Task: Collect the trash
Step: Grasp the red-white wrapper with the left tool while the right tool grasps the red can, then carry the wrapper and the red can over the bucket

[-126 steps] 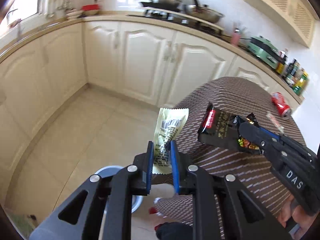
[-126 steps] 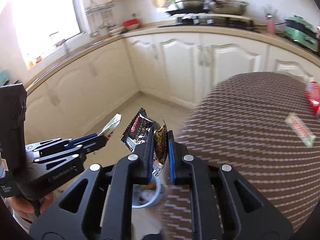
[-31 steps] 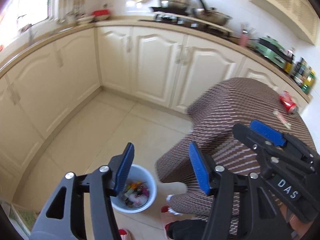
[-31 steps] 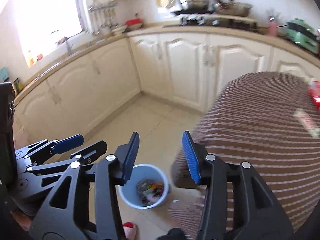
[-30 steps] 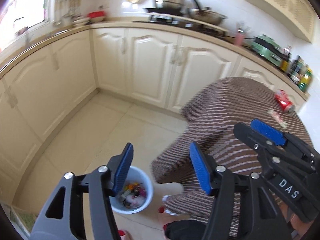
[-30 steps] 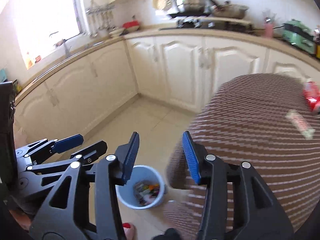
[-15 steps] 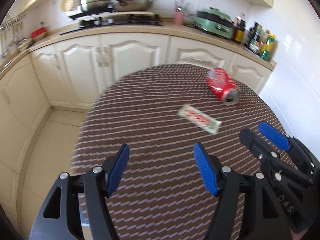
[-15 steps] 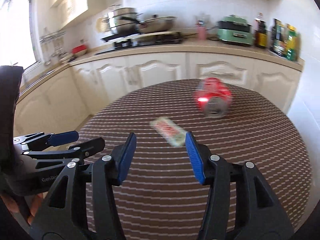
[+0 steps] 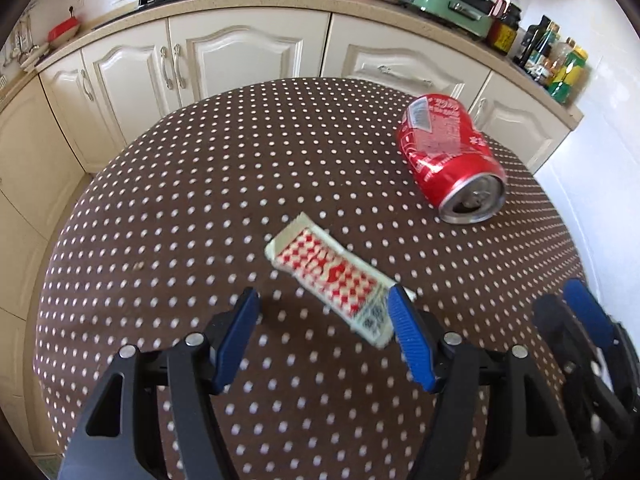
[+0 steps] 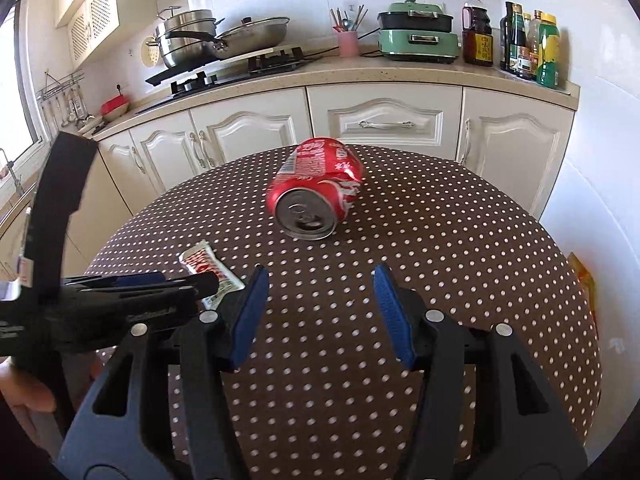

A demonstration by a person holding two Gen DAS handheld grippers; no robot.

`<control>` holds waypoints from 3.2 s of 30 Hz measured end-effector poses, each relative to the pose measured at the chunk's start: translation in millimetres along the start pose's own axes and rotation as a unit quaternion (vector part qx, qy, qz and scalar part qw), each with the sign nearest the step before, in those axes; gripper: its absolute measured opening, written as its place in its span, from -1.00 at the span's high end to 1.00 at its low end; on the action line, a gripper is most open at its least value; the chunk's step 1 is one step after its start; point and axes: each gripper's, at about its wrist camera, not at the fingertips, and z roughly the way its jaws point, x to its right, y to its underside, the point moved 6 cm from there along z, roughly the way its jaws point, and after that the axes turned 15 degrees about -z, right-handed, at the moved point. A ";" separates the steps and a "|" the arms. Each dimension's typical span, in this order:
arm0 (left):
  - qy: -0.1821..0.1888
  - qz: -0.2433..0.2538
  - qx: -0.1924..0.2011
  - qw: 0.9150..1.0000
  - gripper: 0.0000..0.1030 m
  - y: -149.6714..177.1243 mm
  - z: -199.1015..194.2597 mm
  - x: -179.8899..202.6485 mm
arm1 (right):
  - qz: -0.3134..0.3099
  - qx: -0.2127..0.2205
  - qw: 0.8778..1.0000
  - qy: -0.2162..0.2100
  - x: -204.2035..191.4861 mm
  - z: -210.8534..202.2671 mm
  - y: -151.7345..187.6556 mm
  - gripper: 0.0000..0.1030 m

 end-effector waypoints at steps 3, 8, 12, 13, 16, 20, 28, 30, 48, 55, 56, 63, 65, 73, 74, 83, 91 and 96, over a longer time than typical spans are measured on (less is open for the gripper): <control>-0.019 0.012 0.007 1.000 -0.27 -2.4 5.1 6.4 | 0.001 -0.003 1.000 -0.001 3.7 4.5 -2.2 -0.09; -0.028 0.036 0.017 0.999 0.40 -4.7 6.6 12.7 | 0.001 -0.009 1.000 -0.001 8.0 12.8 -7.1 -0.12; -0.003 0.039 0.011 0.999 0.80 -11.7 6.0 12.1 | 0.018 -0.012 1.000 -0.015 13.9 20.0 -10.9 -0.13; 0.005 0.040 0.008 0.999 0.85 -12.8 5.6 14.0 | 0.022 -0.012 1.000 -0.017 15.0 20.9 -12.3 -0.15; 0.019 0.043 0.018 0.999 0.86 -19.3 -0.6 11.0 | 0.056 -0.001 0.998 -0.035 23.2 23.7 -19.3 -0.18; 0.027 0.041 0.046 0.998 0.86 -35.8 -11.5 6.7 | 0.123 0.008 0.991 -0.049 46.2 37.2 -32.6 -0.19; 0.047 0.034 0.090 0.994 0.86 -83.9 -22.7 23.3 | 0.233 -0.018 0.968 -0.087 74.3 91.5 -42.4 -0.19; 0.047 0.036 0.098 0.993 0.86 -93.1 -21.0 27.0 | 0.251 -0.023 0.963 -0.097 77.3 102.9 -43.9 -0.19; 0.054 0.037 0.093 0.994 0.86 -91.9 -27.3 2.9 | 0.149 -0.031 0.981 -0.120 12.4 106.8 -63.5 0.40; 0.045 0.015 0.101 0.994 0.86 -82.5 -54.8 -52.1 | 0.045 -0.001 0.992 -0.118 -67.2 64.9 -79.2 0.47; 0.043 0.012 0.104 0.994 0.86 -79.4 -61.0 -64.4 | 0.036 0.004 0.992 -0.117 -77.2 60.1 -80.3 0.47; 0.031 -0.030 0.122 0.992 0.86 -66.5 -97.0 -153.8 | -0.016 0.024 0.988 -0.151 -168.8 32.0 -86.3 0.51; 0.026 -0.046 0.129 0.990 0.86 -61.6 -110.1 -187.8 | -0.032 0.030 0.985 -0.169 -204.9 22.5 -87.3 0.51; -0.005 -0.103 0.150 0.983 0.86 -38.0 -151.0 -318.0 | -0.090 0.033 0.966 -0.239 -343.3 3.9 -84.2 0.51; -0.013 -0.112 0.149 0.982 0.86 -31.8 -153.7 -339.3 | -0.095 0.029 0.963 -0.250 -362.9 4.1 -80.6 0.51; -0.061 -0.174 0.107 0.977 0.86 23.9 -123.9 -470.3 | -0.126 -0.044 0.944 -0.302 -491.7 39.5 -12.4 0.51; -0.090 -0.193 0.047 0.976 0.85 76.9 -43.6 -540.6 | -0.150 -0.128 0.938 -0.286 -538.4 109.0 69.9 0.51; -0.079 -0.213 -0.009 0.974 0.85 101.2 22.3 -563.1 | -0.155 -0.173 0.935 -0.267 -543.4 149.8 115.0 0.51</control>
